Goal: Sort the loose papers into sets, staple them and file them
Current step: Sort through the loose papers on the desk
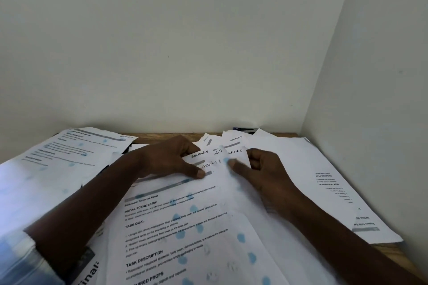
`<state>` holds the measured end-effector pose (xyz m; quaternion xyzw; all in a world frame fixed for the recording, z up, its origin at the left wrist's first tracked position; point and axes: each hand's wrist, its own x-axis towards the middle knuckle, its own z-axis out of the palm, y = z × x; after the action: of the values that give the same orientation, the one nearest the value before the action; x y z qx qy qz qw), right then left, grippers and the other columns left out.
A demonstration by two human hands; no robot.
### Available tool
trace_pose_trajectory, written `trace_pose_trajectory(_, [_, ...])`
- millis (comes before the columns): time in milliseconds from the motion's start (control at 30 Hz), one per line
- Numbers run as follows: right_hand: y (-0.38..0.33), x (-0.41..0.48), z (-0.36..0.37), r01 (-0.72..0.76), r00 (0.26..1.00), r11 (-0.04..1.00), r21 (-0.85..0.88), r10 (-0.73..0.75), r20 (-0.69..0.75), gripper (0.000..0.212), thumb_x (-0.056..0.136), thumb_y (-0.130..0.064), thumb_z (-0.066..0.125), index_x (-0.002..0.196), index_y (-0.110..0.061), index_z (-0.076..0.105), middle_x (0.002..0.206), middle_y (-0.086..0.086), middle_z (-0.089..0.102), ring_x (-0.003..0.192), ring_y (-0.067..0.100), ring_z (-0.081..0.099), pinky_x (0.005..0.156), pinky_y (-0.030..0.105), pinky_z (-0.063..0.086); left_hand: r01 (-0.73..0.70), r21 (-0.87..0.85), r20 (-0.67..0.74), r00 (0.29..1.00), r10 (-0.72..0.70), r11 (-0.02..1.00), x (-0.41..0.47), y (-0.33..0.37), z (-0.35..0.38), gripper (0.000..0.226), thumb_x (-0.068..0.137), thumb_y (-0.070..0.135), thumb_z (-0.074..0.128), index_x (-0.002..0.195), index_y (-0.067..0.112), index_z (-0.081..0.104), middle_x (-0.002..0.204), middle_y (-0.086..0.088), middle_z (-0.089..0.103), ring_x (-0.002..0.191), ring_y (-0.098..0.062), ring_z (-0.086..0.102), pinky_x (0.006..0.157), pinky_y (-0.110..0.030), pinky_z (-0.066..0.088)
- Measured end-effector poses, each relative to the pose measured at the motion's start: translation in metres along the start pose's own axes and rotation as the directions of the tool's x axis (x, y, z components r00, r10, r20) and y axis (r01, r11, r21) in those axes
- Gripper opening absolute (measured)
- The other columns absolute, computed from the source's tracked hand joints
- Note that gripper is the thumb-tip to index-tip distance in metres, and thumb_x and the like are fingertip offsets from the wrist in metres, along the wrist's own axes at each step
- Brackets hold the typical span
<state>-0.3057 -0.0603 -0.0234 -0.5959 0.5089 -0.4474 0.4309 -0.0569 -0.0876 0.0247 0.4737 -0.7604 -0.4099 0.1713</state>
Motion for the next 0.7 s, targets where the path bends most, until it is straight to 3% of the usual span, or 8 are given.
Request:
trace_pose_trajectory(100, [-0.002,0.022,-0.003,-0.007,0.990,0.975,-0.222,-0.025,-0.142,0.022,0.089,-0.041,0.073,0.085,-0.020,0.075,0.079,-0.005,0.075,0.077,0.010,0.067,0.075,0.032,0.052,0.025,0.082,-0.012,1.000,-0.024,0.996,-0.005,-0.002,-0.007,0.010,0.088,0.022,0.082,0.083,0.018,0.075,0.075,0.015,0.075,0.066,0.006,0.065,0.060,-0.005,0.043])
trace_pose_trajectory(167, [-0.004,0.041,-0.007,-0.026,0.977,0.922,-0.387,-0.058,-0.203,0.016,0.092,-0.040,0.069,0.091,-0.025,0.075,0.088,-0.014,0.074,0.092,0.010,0.068,0.081,0.029,0.050,0.037,0.090,0.019,0.999,-0.038,0.995,-0.006,-0.007,-0.007,0.010,0.088,0.022,0.082,0.083,0.018,0.074,0.081,0.011,0.077,0.073,0.001,0.069,0.067,-0.009,0.047])
trace_pose_trajectory(300, [0.000,0.078,-0.014,-0.175,0.977,0.676,-0.715,0.030,-0.211,0.054,0.091,-0.061,0.059,0.127,-0.021,0.063,0.128,-0.002,0.064,0.127,0.024,0.056,0.104,0.040,0.046,0.043,0.036,0.058,0.997,-0.045,0.998,-0.003,-0.020,-0.006,0.005,0.088,0.019,0.083,0.088,0.018,0.078,0.097,-0.001,0.080,0.091,-0.021,0.076,0.078,-0.032,0.059])
trace_pose_trajectory(367, [0.007,0.082,-0.013,-0.218,0.972,0.592,-0.776,0.062,-0.226,0.057,0.092,-0.066,0.054,0.127,-0.021,0.062,0.129,-0.001,0.063,0.129,0.027,0.052,0.105,0.042,0.044,0.044,0.030,0.059,0.997,-0.046,0.999,-0.002,-0.022,-0.006,0.013,0.087,0.020,0.084,0.096,0.012,0.078,0.101,-0.004,0.080,0.097,-0.027,0.076,0.087,-0.042,0.062])
trace_pose_trajectory(433, [0.018,0.078,-0.009,-0.205,0.968,0.553,-0.807,-0.010,-0.252,0.050,0.093,-0.064,0.054,0.120,-0.024,0.066,0.123,-0.001,0.063,0.126,0.027,0.051,0.101,0.041,0.040,0.039,0.013,0.066,0.997,-0.040,0.999,-0.002,-0.024,-0.006,0.020,0.086,0.019,0.084,0.100,0.007,0.076,0.104,-0.006,0.080,0.100,-0.030,0.075,0.093,-0.046,0.059])
trace_pose_trajectory(500, [0.028,0.074,-0.006,-0.183,0.953,0.593,-0.784,-0.089,-0.290,0.040,0.091,-0.059,0.059,0.114,-0.028,0.067,0.115,-0.003,0.064,0.121,0.026,0.053,0.097,0.041,0.037,0.033,-0.024,0.073,0.997,-0.031,0.999,-0.002,-0.025,-0.007,0.019,0.086,0.016,0.084,0.101,0.006,0.076,0.104,-0.007,0.080,0.100,-0.029,0.075,0.092,-0.043,0.060])
trace_pose_trajectory(600, [0.033,0.074,-0.009,-0.170,0.936,0.760,-0.627,-0.074,-0.344,0.028,0.089,-0.050,0.067,0.110,-0.030,0.066,0.096,-0.012,0.067,0.117,0.024,0.055,0.096,0.040,0.033,0.036,-0.073,0.088,0.996,-0.030,0.997,-0.002,-0.028,-0.008,0.018,0.087,0.014,0.083,0.102,0.007,0.077,0.106,-0.008,0.079,0.101,-0.030,0.075,0.092,-0.040,0.060])
trace_pose_trajectory(700, [0.032,0.074,-0.009,-0.201,0.935,0.729,-0.655,-0.057,-0.351,0.039,0.092,-0.059,0.060,0.116,-0.028,0.065,0.106,-0.008,0.069,0.122,0.025,0.052,0.099,0.040,0.030,0.032,-0.077,0.097,0.995,-0.024,0.997,0.000,-0.029,-0.009,0.018,0.087,0.014,0.083,0.103,0.008,0.077,0.107,-0.008,0.079,0.101,-0.029,0.076,0.092,-0.040,0.060])
